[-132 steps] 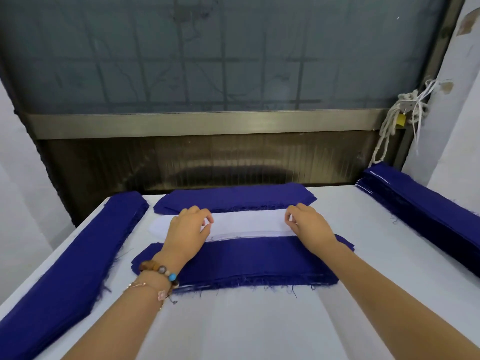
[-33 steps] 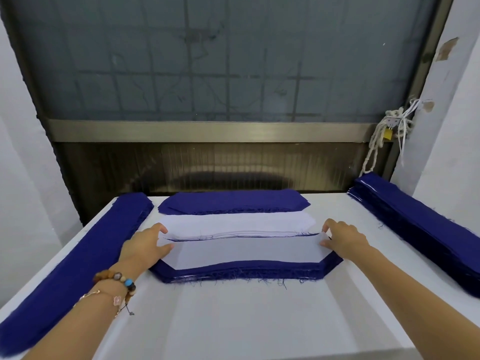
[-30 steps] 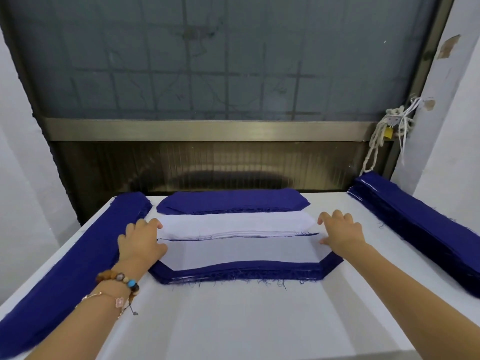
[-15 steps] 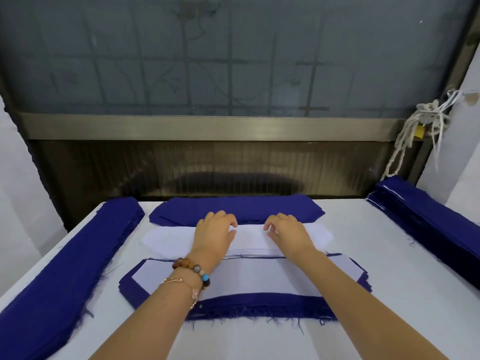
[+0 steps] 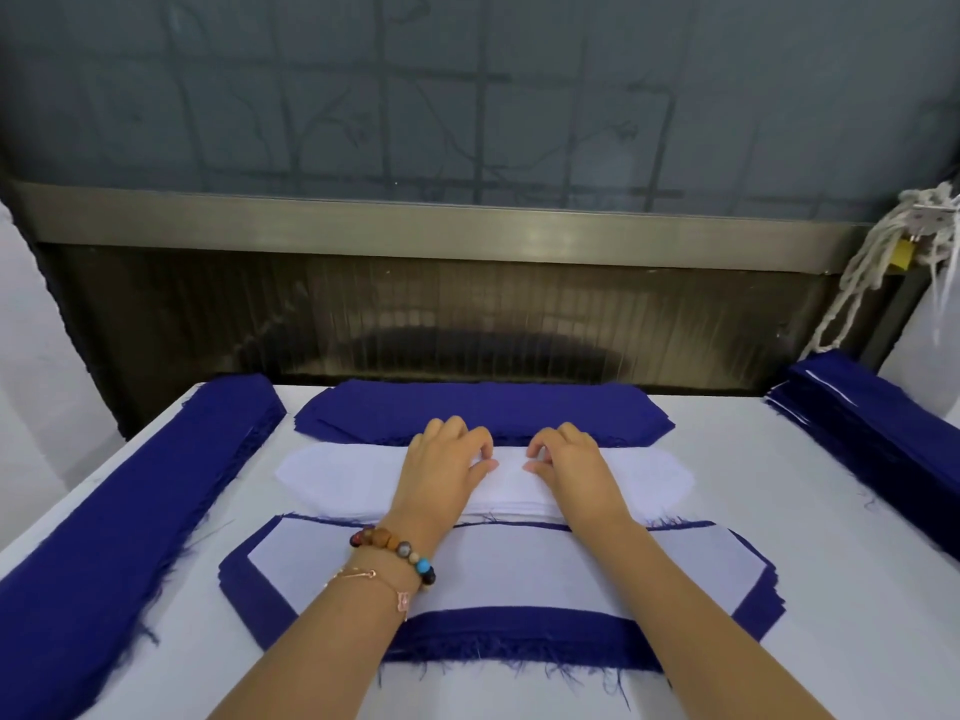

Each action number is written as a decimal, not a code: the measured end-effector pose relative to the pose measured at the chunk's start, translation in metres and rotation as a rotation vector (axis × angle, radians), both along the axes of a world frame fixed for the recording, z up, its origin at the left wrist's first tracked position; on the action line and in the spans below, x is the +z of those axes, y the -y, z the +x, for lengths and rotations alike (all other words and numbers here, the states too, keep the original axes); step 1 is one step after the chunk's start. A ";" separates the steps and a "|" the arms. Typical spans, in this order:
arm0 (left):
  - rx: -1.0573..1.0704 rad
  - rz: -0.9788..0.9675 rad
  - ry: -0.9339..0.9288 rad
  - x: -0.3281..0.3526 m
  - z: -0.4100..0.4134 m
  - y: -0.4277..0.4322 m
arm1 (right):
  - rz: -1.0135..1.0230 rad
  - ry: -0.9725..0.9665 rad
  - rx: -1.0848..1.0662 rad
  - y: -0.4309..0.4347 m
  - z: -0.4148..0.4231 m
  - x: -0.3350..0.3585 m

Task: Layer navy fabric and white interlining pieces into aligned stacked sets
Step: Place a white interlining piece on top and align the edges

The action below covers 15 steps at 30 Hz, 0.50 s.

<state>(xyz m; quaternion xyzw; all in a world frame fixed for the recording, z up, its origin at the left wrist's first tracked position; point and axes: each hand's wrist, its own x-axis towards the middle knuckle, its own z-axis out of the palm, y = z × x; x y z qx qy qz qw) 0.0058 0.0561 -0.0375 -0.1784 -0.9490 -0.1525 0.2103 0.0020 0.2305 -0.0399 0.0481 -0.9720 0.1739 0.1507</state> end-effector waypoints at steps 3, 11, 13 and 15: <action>-0.006 -0.006 -0.003 0.001 0.000 -0.001 | 0.035 -0.050 0.013 -0.001 0.003 -0.002; -0.075 0.044 0.041 0.005 0.003 -0.002 | 0.131 -0.101 -0.015 -0.001 0.002 -0.004; -0.078 0.050 0.046 0.005 0.005 -0.002 | 0.115 -0.077 -0.015 0.000 0.001 -0.002; -0.061 0.040 0.035 0.006 0.005 -0.002 | 0.071 -0.099 -0.008 0.001 0.002 -0.002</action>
